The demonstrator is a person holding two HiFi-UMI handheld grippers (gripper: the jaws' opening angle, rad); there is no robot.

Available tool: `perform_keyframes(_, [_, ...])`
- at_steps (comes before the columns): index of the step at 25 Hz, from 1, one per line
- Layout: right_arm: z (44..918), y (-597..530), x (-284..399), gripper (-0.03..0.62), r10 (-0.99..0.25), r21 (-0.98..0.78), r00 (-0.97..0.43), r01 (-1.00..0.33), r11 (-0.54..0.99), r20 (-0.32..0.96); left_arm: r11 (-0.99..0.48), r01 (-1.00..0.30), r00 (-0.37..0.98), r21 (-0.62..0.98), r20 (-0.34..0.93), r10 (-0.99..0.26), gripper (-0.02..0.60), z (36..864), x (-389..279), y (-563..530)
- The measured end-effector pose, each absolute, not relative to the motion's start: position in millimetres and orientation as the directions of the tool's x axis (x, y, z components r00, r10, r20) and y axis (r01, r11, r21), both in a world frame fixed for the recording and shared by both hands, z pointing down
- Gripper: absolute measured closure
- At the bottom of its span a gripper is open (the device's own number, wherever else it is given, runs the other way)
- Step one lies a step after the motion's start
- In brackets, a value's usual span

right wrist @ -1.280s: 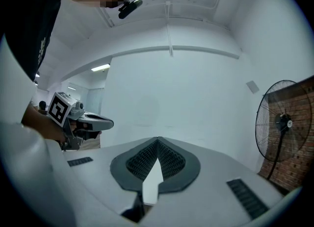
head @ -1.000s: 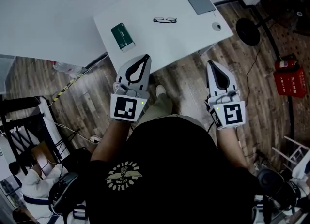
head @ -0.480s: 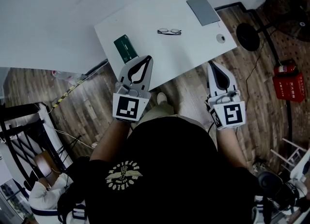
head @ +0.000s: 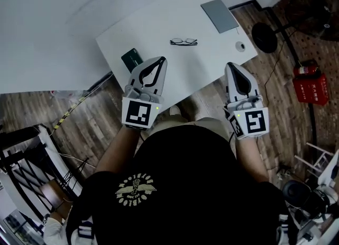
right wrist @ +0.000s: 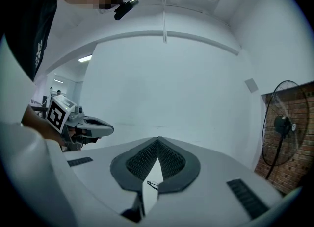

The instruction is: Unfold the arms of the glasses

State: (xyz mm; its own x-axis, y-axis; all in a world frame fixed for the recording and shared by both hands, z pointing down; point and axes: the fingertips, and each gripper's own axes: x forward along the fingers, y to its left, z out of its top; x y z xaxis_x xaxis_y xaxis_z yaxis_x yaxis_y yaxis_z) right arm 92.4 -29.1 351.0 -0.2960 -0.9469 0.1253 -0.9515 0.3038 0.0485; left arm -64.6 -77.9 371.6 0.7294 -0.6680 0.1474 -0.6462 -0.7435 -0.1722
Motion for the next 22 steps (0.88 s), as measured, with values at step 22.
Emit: perform_keyframes(22, [368.4,-120.4,125.0,0.599,-0.924,0.028,-0.351,-0.933,0.359,0.151,-0.795,-0.56,0.694,-0.233,0.392,-0.604,0.574,449.7,-11.9,-153.1])
